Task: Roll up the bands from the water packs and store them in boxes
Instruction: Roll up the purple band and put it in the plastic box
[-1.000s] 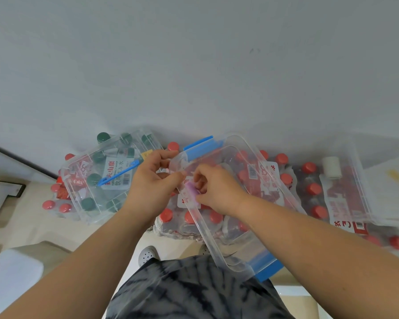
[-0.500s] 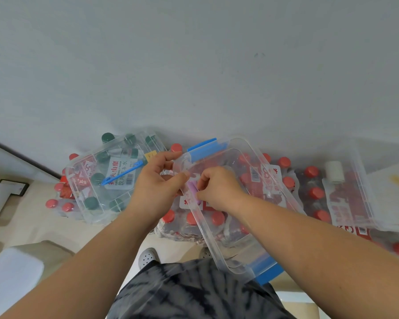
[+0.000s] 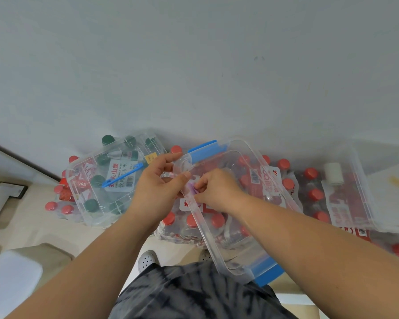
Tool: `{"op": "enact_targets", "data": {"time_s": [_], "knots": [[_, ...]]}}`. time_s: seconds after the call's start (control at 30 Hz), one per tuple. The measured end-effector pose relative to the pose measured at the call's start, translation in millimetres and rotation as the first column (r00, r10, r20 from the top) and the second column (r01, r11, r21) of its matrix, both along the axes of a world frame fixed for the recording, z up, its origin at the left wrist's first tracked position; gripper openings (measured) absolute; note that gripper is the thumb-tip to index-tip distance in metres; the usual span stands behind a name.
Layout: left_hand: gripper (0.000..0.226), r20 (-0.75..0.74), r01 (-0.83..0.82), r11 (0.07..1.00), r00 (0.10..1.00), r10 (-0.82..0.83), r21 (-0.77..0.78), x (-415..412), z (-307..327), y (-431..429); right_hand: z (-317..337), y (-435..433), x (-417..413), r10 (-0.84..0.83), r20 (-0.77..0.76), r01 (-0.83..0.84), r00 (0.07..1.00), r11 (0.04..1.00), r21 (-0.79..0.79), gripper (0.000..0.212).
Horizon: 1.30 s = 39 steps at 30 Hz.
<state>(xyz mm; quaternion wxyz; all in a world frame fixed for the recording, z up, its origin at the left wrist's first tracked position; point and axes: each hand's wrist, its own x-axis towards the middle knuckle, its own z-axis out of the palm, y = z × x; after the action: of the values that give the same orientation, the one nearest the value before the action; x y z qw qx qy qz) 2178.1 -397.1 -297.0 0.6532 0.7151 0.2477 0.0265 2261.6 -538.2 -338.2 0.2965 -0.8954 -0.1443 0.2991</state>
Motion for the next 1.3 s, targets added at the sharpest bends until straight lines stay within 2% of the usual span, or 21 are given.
{"op": "enact_targets", "data": {"time_s": [0.13, 0.23, 0.33, 0.43, 0.57, 0.73, 0.87, 1.07, 1.17, 1.3], "knots": [[0.036, -0.001, 0.002, 1.000, 1.000, -0.002, -0.005, -0.6, 0.4, -0.2, -4.4, 2.3, 1.5, -0.006, -0.039, 0.006, 0.999, 1.000, 0.002, 0.017], [0.036, -0.008, -0.003, 1.000, 1.000, 0.003, -0.006, -1.4, 0.9, 0.0, -5.5, 0.1, 2.0, -0.086, -0.127, 0.093, 0.988, 0.994, 0.050, 0.026], [0.036, -0.013, -0.003, 1.000, 1.000, 0.003, -0.008, -1.3, 1.5, -0.1, -6.3, -2.6, 4.1, -0.079, -0.176, 0.091, 0.981, 0.994, 0.064, 0.031], [0.037, -0.007, -0.008, 1.000, 1.000, 0.008, -0.005, -0.4, 2.6, -1.0, -3.6, -1.6, 5.8, -0.058, -0.175, 0.066, 0.983, 0.997, 0.044, 0.025], [0.036, -0.017, -0.022, 1.000, 1.000, 0.022, -0.012, -0.5, 4.4, -1.7, 1.2, -2.7, 7.8, -0.128, -0.133, 0.133, 0.983, 0.991, 0.033, 0.011], [0.029, -0.049, -0.053, 0.996, 0.998, 0.049, -0.067, -2.3, 11.9, -5.7, 11.9, -6.9, 10.5, -0.102, -0.155, 0.104, 0.983, 0.995, -0.001, 0.015], [0.021, -0.053, -0.065, 0.993, 0.997, 0.060, -0.100, 0.0, 18.7, -8.0, 31.8, -9.9, 15.7, -0.029, -0.046, 0.027, 0.999, 0.999, -0.032, 0.020], [0.021, -0.111, -0.154, 0.964, 0.985, 0.133, -0.216, 4.2, 28.5, -27.0, 77.6, -22.7, 18.2, 0.066, 0.181, -0.059, 0.981, 0.997, -0.044, 0.021], [0.020, -0.113, -0.187, 0.952, 0.980, 0.164, -0.244, 2.5, 32.1, -38.8, 95.0, -33.0, 15.2, 0.047, 0.246, -0.048, 0.968, 0.999, -0.002, 0.023], [0.020, -0.100, -0.205, 0.928, 0.978, 0.183, -0.312, -8.3, 33.4, -53.4, 98.7, -41.2, 10.2, 0.058, 0.281, -0.071, 0.958, 0.997, 0.038, 0.035]]}}
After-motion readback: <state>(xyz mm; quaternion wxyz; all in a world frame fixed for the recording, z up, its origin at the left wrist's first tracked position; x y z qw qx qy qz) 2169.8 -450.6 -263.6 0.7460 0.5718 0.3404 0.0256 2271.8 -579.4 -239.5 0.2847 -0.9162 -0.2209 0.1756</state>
